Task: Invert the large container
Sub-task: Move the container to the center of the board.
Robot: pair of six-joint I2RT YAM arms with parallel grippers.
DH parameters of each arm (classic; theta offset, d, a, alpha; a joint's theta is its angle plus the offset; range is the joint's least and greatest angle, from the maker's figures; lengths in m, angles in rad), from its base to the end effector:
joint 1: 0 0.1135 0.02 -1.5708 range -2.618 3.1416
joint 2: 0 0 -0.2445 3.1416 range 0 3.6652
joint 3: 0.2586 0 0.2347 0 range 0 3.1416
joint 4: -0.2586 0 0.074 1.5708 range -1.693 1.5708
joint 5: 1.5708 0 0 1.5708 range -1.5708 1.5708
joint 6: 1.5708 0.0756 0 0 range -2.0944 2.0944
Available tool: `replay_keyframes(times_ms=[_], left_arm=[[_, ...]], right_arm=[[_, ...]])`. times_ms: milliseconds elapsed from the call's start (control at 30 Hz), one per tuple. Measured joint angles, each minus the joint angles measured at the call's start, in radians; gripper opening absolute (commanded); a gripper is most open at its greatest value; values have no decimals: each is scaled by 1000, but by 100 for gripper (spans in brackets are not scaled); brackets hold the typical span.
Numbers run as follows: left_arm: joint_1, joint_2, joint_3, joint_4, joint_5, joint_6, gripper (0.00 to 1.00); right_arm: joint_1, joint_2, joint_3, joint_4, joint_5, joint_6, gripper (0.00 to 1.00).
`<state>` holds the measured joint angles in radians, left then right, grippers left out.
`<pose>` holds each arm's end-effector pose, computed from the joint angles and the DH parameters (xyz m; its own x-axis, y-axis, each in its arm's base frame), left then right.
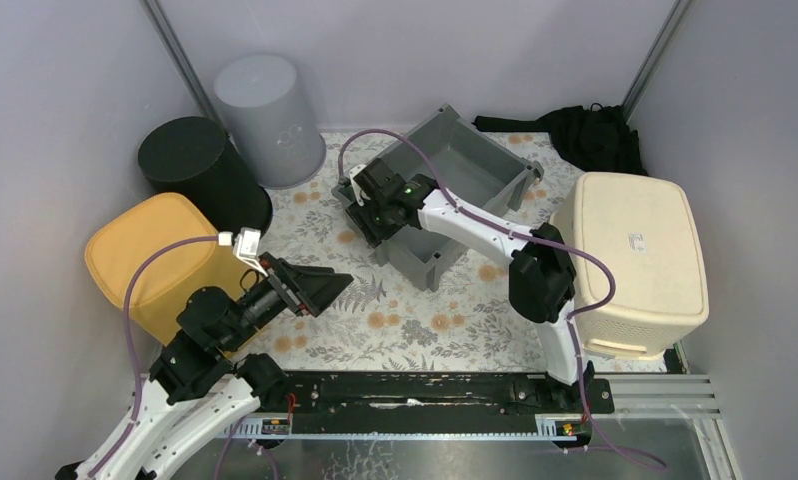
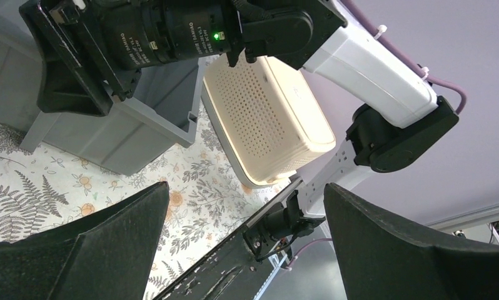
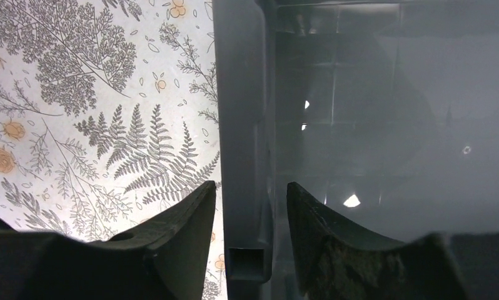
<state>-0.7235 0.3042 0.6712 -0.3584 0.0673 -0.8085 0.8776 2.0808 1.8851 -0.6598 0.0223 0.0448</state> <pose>0.0914 -0.0875 0.3255 -0.5097 -0.5126 -0.6910 0.4956 0.4816 -0.7228 0.3027 0.3618 0.2287 -0.5159 -0.5510 -0.6559 -0.7373 0.6755 0.0126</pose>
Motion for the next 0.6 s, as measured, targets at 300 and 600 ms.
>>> replay_keyframes(times_ms=[300,600], left_arm=[[0,-40,0,12,19,14,100],[0,-40,0,26,20,19,100]], right_arm=[[19,-25,-74,60,14,-46,18],[108,-131,-226,89,83,-70,14]])
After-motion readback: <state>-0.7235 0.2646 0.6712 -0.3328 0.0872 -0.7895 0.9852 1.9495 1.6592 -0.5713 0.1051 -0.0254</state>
